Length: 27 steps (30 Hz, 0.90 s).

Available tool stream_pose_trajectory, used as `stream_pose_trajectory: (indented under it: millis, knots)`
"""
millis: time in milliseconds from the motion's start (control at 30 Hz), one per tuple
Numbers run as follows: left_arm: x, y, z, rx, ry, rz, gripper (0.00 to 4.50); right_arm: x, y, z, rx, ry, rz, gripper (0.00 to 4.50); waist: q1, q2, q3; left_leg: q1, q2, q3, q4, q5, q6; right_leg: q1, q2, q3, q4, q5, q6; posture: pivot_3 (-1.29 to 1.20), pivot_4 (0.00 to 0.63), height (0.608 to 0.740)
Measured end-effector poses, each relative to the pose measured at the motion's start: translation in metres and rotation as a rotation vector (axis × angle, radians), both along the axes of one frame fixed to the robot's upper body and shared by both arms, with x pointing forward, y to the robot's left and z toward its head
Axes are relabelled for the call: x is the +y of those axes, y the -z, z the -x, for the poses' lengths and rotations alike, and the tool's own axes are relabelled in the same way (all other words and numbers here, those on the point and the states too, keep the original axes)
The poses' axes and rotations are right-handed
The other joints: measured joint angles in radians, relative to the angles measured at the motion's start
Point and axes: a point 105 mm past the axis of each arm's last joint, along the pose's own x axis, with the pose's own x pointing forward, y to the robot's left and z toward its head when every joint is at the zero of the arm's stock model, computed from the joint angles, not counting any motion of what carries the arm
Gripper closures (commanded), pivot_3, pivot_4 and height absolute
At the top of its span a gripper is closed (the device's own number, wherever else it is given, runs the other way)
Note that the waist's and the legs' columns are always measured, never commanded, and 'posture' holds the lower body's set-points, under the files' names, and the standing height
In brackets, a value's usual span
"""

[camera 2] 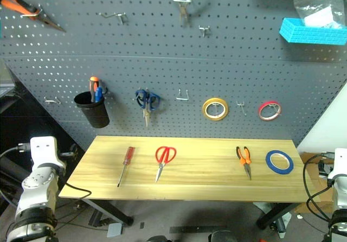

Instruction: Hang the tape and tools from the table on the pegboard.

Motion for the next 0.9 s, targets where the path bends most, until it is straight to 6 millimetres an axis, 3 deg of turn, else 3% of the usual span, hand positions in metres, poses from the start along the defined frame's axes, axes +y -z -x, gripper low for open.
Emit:
stream_pose_trajectory:
  millis: [333,500,600,733,833,900]
  knots:
    - [0.003,0.007,0.006,0.023,-0.022,0.018,0.14,0.008,0.001,-0.005,-0.009,-0.032,-0.033,0.0,0.0,0.0,0.0,0.0,0.0,0.0,0.0,0.0,0.0,0.0,0.0,0.0,0.0,0.0,0.0,-0.07,0.017,0.74]
    - [-0.004,0.03,0.018,0.049,-0.053,0.166,0.14,0.024,0.007,-0.012,-0.011,-0.088,-0.113,0.0,0.001,-0.001,0.001,0.0,0.0,0.0,0.0,0.0,0.0,0.0,0.0,0.0,0.0,0.0,0.0,-0.09,0.03,0.74]
    - [-0.009,0.028,0.016,0.037,-0.082,0.172,0.14,0.038,0.008,-0.017,0.008,-0.145,-0.181,0.0,0.002,-0.004,0.008,0.0,0.001,-0.001,0.0,0.0,0.0,0.0,0.0,0.0,0.0,0.0,0.0,-0.1,0.054,0.74]
    - [-0.035,0.012,0.0,-0.025,-0.006,0.182,0.14,0.073,0.007,-0.028,0.028,-0.258,-0.252,0.0,0.004,-0.004,0.018,0.0,0.0,-0.001,0.001,0.0,0.0,0.001,0.0,0.0,0.0,0.0,0.0,-0.12,0.086,0.74]
    - [-0.07,0.002,-0.016,-0.055,0.14,0.198,0.14,0.083,0.001,-0.031,0.024,-0.291,-0.271,0.0,0.007,-0.002,0.032,-0.001,-0.002,0.0,0.001,0.0,0.0,0.0,0.0,0.003,-0.001,0.001,0.001,-0.14,0.133,0.74]
    - [-0.107,-0.005,-0.028,-0.036,0.318,0.189,0.14,0.091,-0.004,-0.034,0.03,-0.326,-0.274,0.0,0.007,-0.005,0.056,-0.001,-0.001,0.001,0.001,0.0,0.0,0.0,0.0,0.004,-0.001,0.001,0.002,-0.14,0.151,0.74]
